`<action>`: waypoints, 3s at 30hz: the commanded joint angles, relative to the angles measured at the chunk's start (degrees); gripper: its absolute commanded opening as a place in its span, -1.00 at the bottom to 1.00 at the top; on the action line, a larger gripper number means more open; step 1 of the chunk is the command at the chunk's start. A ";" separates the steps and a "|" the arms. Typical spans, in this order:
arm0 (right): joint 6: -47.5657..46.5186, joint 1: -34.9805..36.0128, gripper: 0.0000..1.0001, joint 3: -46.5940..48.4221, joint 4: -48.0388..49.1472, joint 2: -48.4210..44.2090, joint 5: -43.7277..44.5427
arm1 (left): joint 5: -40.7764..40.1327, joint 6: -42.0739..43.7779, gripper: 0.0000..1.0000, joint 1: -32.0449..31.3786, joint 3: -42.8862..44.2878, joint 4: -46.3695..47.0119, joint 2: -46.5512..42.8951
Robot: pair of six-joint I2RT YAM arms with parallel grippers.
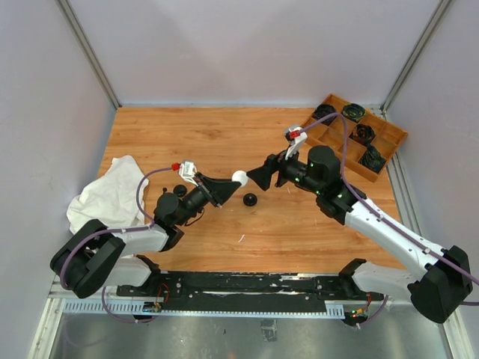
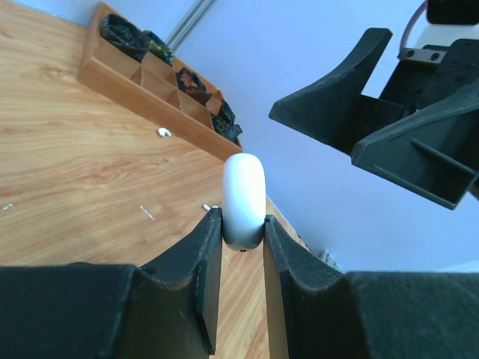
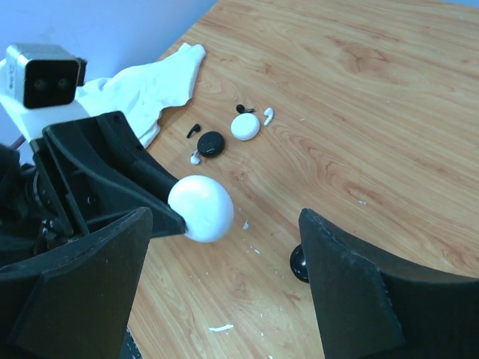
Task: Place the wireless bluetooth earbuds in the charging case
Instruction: Pick up the charging case at the center of the board.
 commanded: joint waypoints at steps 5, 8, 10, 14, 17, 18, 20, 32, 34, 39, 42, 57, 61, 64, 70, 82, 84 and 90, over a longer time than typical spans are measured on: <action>-5.32 -5.56 0.46 -3.40 9.68 -1.86 -21.54 | 10.20 -1.68 -0.70 2.60 -0.93 7.60 -2.95; -5.01 -5.61 0.38 -3.13 11.87 0.02 -25.50 | 12.23 -1.89 -0.70 2.60 -0.03 7.64 -3.37; -4.35 -5.61 0.35 -3.38 13.60 1.25 -27.18 | 13.22 -2.14 -0.70 2.60 0.26 7.98 -3.63; -3.10 -5.54 0.23 -3.39 16.48 2.60 -30.53 | 13.31 -2.49 -0.69 2.60 0.15 8.60 -4.52; -3.56 -5.60 0.16 -3.24 16.29 2.92 -32.07 | 13.46 -2.88 -0.68 2.60 0.19 9.31 -4.89; -3.59 -5.56 0.15 -3.18 16.34 3.13 -32.76 | 13.64 -3.01 -0.69 2.60 0.23 9.56 -4.94; -3.54 -5.55 0.10 -3.02 16.68 3.51 -34.14 | 13.88 -3.46 -0.69 2.60 0.32 10.19 -4.95; -3.14 -5.55 -0.34 -2.96 18.56 4.73 -39.00 | 15.95 -6.01 -0.68 2.60 0.51 14.75 -3.78; -3.87 -5.55 -0.47 -2.85 17.96 4.62 -39.16 | 16.22 -5.95 -0.67 2.60 0.34 14.79 -3.80; -7.97 -5.58 -0.87 -0.81 11.44 3.70 -39.71 | 18.03 -4.04 -0.57 2.60 0.18 13.66 -4.01; -11.90 -5.54 -0.94 1.68 4.74 3.15 -40.34 | 19.61 -1.82 -0.42 2.60 0.38 11.37 -4.52; -32.78 -3.23 -0.90 15.82 -29.07 4.29 -38.47 | 28.62 18.85 0.11 2.87 6.35 -12.27 -11.32; -35.72 -1.07 -0.88 18.50 -32.56 5.49 -36.20 | 29.35 21.29 0.10 2.87 7.42 -14.89 -11.75; -37.76 0.08 -0.88 20.45 -34.93 6.49 -35.14 | 30.30 21.05 0.06 2.87 7.51 -14.21 -11.20; -41.21 2.21 -0.87 23.25 -38.97 7.89 -32.44 | 31.23 20.28 -0.10 2.87 7.19 -12.43 -10.88; -44.36 5.13 -0.79 25.71 -41.26 9.62 -29.42 | 32.78 20.06 -0.77 2.87 6.73 -9.64 -9.23; -44.68 5.30 -0.71 25.70 -41.27 9.58 -28.95 | 32.80 21.05 -0.97 2.87 6.39 -9.15 -9.42; -45.39 5.75 -0.42 25.87 -41.27 9.63 -28.00 | 32.66 23.49 -0.99 2.82 3.33 -2.57 -9.67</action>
